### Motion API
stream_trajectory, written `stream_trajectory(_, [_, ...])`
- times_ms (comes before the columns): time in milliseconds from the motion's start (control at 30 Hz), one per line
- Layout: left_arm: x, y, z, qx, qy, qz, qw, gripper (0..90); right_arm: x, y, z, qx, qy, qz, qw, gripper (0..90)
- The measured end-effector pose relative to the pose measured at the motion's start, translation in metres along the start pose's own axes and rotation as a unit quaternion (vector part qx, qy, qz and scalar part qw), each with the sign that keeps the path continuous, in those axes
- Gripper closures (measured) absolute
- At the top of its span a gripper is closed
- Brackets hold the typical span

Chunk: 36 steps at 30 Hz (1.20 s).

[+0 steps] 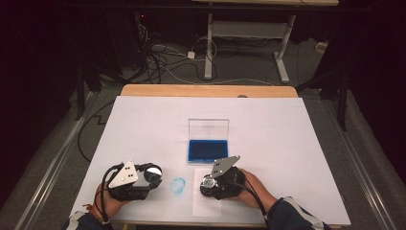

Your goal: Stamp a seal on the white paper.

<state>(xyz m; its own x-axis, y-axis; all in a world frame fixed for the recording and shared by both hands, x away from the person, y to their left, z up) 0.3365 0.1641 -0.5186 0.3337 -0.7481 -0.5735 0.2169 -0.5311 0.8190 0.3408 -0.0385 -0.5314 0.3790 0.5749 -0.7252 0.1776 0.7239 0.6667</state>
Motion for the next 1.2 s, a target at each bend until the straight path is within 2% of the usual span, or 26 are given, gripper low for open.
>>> stream_trajectory(67, [-0.0002,0.0001,0.0000,0.000,0.000,0.000,1.0000,36.2,0.0019,-0.0024,0.0001,-0.007,-0.005,-0.008,0.9999,58.5])
stream_trajectory(167, [-0.0002,0.0005,0.0003,0.001,-0.001,0.001,1.0000,36.2,0.0028,-0.0039,-0.0003,-0.006,-0.007,0.001,1.0000,58.7])
stream_trajectory(200, [-0.0003,0.0006,0.0003,0.001,-0.002,0.002,1.0000,36.2,0.0024,-0.0040,0.0002,-0.008,-0.001,0.000,1.0000,58.6])
stream_trajectory(267, [-0.0005,0.0001,-0.0002,0.002,-0.001,0.000,1.0000,36.2,0.0026,-0.0033,0.0026,0.015,0.012,0.004,0.9998,58.8])
stream_trajectory(333, [-0.0009,0.0003,-0.0013,0.000,-0.001,0.002,1.0000,36.2,0.0024,-0.0032,0.0004,0.003,0.007,0.002,1.0000,58.8])
stream_trajectory(433, [-0.0008,0.0001,-0.0010,0.002,-0.002,0.001,1.0000,36.2,0.0026,-0.0033,0.0014,0.009,0.009,0.004,0.9999,58.9])
stream_trajectory(533, [-0.0012,0.0009,0.0000,0.003,-0.003,0.003,1.0000,36.2,0.0022,-0.0034,0.0006,-0.004,0.001,0.000,1.0000,59.1])
stream_trajectory(667, [-0.0011,0.0011,-0.0001,0.003,-0.002,0.003,1.0000,36.2,0.0014,-0.0036,0.0005,-0.007,-0.001,-0.003,1.0000,59.1])
stream_trajectory(733, [-0.0007,0.0010,0.0001,0.002,-0.003,0.003,1.0000,36.2,0.0016,-0.0041,0.0013,-0.001,-0.003,-0.003,1.0000,59.2])
stream_trajectory(1200, [0.0003,0.0012,0.0011,0.002,-0.006,0.003,1.0000,36.2,0.0017,-0.0043,0.0009,-0.002,-0.005,-0.004,1.0000,59.4])
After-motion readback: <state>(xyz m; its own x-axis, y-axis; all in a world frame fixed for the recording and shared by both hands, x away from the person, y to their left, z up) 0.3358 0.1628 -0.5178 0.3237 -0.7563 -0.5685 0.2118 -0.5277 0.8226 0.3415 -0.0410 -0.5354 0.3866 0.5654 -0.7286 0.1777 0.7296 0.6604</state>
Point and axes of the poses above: each handheld gripper's, and its own axes: x roughly forward along the jaws, y roughly out of its top, z roughly to its right, the point moved 10 cm from there along x, roughly forward along the jaws, and after that the axes turned 11 degrees about -y, right-handed, at the moved point
